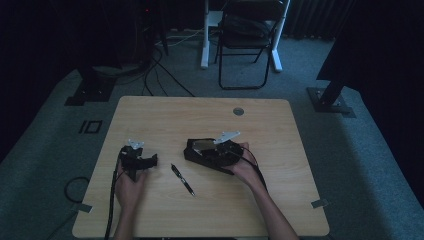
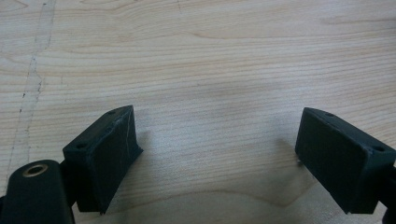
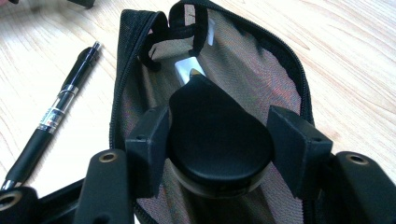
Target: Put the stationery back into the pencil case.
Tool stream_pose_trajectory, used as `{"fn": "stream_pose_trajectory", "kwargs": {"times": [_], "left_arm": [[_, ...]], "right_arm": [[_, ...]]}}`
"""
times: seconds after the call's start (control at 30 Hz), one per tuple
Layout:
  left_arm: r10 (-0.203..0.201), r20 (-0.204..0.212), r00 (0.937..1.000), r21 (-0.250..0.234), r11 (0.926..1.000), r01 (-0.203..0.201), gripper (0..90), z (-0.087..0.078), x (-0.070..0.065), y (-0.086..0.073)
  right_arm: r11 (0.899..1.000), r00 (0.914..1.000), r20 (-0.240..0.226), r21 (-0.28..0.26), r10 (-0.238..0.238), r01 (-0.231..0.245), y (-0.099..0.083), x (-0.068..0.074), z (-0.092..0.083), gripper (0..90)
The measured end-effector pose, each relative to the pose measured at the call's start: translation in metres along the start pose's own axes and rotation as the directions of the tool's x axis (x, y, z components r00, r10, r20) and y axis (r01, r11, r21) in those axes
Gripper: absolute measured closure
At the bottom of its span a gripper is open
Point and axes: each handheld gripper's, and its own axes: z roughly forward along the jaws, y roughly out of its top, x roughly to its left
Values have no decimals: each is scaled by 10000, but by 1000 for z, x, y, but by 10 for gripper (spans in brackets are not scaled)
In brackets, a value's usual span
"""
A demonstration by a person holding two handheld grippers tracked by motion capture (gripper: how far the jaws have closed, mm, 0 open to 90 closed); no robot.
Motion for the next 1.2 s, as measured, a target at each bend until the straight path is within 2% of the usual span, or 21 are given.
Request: {"fn": "stream_pose_trajectory", "kwargs": {"times": [0.2, 0.4, 0.57, 0.8, 1.2], "left_arm": [[0, -1, 10000, -2, 10000, 0, 131, 0, 0, 0], [-3, -6, 10000, -5, 10000, 3, 131, 0, 0, 0], [-5, 0, 10000, -7, 10000, 5, 131, 0, 0, 0], [4, -3, 10000, -3, 10000, -4, 131, 0, 0, 0], [-15, -2, 10000, -17, 10000, 15, 131, 0, 0, 0]], "right_arm": [[9999, 9999, -129, -102, 64, -65, 0, 0, -1, 390], [9996, 10000, -14, -275, -56, 55, 1, 1, -5, 401], [9990, 10000, 10, -439, -93, 93, 2, 3, -9, 423], [9944, 9994, 211, -1008, -288, 308, 5, 6, -19, 500], [9913, 9987, 353, -1252, -365, 407, 9, 8, -27, 532]]}}
